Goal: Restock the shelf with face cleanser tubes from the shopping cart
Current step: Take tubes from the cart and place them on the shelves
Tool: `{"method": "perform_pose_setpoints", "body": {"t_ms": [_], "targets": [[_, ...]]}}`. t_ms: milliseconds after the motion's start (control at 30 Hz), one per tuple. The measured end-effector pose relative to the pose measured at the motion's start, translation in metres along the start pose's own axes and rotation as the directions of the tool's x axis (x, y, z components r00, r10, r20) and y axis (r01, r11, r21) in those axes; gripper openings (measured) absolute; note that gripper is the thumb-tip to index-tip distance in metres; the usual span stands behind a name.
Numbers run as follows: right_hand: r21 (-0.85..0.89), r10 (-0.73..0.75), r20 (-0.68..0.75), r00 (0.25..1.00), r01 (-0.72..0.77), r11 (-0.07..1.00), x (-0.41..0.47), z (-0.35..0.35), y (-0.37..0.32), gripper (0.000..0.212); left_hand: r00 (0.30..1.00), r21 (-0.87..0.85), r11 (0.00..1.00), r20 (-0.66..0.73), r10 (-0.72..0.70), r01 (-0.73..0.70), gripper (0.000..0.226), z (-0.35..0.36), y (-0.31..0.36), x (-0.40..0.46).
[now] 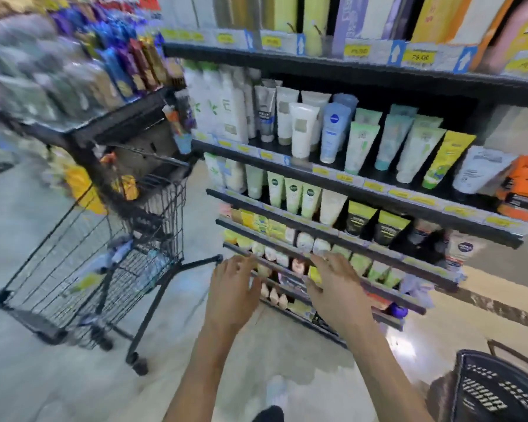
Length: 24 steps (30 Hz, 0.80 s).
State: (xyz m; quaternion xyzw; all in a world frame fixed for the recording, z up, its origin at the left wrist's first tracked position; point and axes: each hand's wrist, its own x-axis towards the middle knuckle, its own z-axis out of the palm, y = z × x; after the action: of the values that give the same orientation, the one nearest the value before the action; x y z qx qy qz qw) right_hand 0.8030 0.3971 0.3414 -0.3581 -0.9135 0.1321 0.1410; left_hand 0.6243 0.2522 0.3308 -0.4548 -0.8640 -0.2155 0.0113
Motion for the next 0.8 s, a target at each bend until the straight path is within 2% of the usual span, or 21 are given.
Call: {"method": "perform_pose_setpoints", "body": {"t_ms": [100,300,400,533,800], "targets": [[0.066,-0.099,0.101,0.990,0.092,0.994,-0.007,0.014,-0.046,0.050,0.992,0.045,0.992,-0.035,-0.120,0.122,0.050,-0.022,-0.038,-0.047],[0.126,-0.357,0.101,0.929,0.343,0.931,-0.014,0.046,-0.139,0.043,0.934,0.104,0.931,-0.115,-0.339,0.351,0.050,-0.061,-0.103,-0.126],[0.164,-0.409,0.187,0.893,0.382,0.910,-0.016,0.064,-0.185,0.047,0.882,0.106,0.879,-0.135,-0.451,0.465,0.045,-0.078,-0.137,-0.156],[0.171,-0.482,0.253,0.839,0.451,0.876,-0.014,0.093,-0.243,0.049,0.828,0.077,0.831,-0.179,-0.532,0.551,0.041,-0.098,-0.180,-0.182],[0.256,-0.529,0.335,0.780,0.465,0.848,0.008,0.133,-0.345,0.054,0.754,0.055,0.754,-0.114,-0.647,0.655,0.048,-0.121,-0.270,-0.187]]}}
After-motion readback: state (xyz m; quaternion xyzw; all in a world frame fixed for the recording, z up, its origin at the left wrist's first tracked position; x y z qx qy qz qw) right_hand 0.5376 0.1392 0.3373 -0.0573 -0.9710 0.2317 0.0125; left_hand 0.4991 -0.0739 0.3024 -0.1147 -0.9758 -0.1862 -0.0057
